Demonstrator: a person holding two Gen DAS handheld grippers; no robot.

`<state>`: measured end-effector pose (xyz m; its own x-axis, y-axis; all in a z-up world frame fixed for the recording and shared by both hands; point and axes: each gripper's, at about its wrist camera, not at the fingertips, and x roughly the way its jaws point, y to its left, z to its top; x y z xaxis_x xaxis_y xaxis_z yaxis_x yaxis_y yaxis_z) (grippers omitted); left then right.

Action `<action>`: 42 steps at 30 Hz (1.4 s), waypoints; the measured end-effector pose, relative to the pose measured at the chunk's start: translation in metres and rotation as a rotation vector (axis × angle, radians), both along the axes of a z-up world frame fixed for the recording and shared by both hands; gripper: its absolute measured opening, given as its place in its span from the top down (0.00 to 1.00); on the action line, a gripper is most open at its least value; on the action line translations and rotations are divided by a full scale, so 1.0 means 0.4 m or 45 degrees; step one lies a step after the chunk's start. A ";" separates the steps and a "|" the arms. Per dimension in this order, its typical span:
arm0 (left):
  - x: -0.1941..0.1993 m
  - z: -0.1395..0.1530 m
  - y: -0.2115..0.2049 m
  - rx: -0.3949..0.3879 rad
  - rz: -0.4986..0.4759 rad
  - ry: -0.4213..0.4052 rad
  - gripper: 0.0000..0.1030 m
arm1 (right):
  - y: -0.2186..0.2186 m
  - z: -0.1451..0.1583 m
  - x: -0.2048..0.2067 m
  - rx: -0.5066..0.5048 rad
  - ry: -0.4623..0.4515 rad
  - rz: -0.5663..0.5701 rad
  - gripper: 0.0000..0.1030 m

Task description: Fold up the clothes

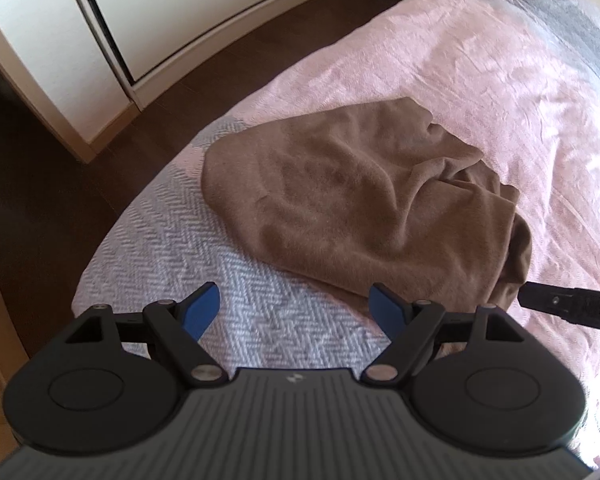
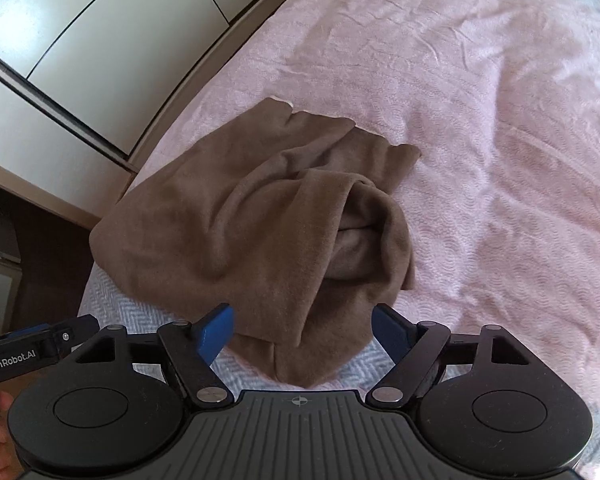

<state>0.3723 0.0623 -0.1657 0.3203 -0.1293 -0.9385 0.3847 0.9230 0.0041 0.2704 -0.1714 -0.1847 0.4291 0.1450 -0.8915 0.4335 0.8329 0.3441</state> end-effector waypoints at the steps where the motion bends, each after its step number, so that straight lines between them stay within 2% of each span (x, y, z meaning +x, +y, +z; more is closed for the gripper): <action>1: 0.012 -0.011 -0.004 0.001 -0.009 0.010 0.24 | 0.000 -0.010 0.006 0.003 -0.013 -0.003 0.31; 3: 0.033 -0.033 -0.012 0.001 -0.025 0.029 0.25 | -0.001 -0.035 0.020 0.007 -0.011 -0.010 0.37; 8: 0.078 -0.079 -0.036 0.010 -0.059 0.052 0.25 | -0.016 -0.101 0.053 0.040 0.005 -0.060 0.39; 12: 0.105 -0.099 -0.050 0.010 -0.067 0.065 0.25 | -0.021 -0.157 0.076 0.072 0.052 -0.062 0.62; 13: 0.108 -0.100 -0.053 0.009 -0.070 0.067 0.25 | -0.021 -0.162 0.075 0.088 0.047 -0.064 0.76; 15: 0.112 -0.099 -0.057 0.008 -0.078 0.066 0.25 | -0.023 -0.170 0.074 0.118 0.031 -0.068 0.91; 17: 0.113 -0.089 -0.060 0.004 -0.083 0.056 0.25 | -0.026 -0.145 0.064 0.118 -0.037 -0.060 0.95; 23: 0.104 -0.006 -0.059 -0.044 -0.069 -0.031 0.26 | -0.072 0.008 0.005 0.140 -0.371 -0.128 0.98; 29: 0.054 0.120 -0.066 -0.115 -0.085 -0.166 0.26 | -0.117 0.223 -0.122 0.021 -0.722 -0.229 0.99; 36: -0.097 0.251 -0.121 -0.212 -0.211 -0.278 0.26 | -0.151 0.455 -0.367 -0.124 -1.017 -0.320 0.99; 42: -0.292 0.332 -0.215 -0.315 -0.371 -0.313 0.26 | -0.175 0.661 -0.628 -0.323 -1.213 -0.398 0.99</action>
<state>0.2554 -0.0236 -0.0328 0.4469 -0.4578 -0.7686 0.6438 0.7611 -0.0791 0.0192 -0.2414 0.0797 0.9593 -0.2389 -0.1507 0.2823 0.8258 0.4881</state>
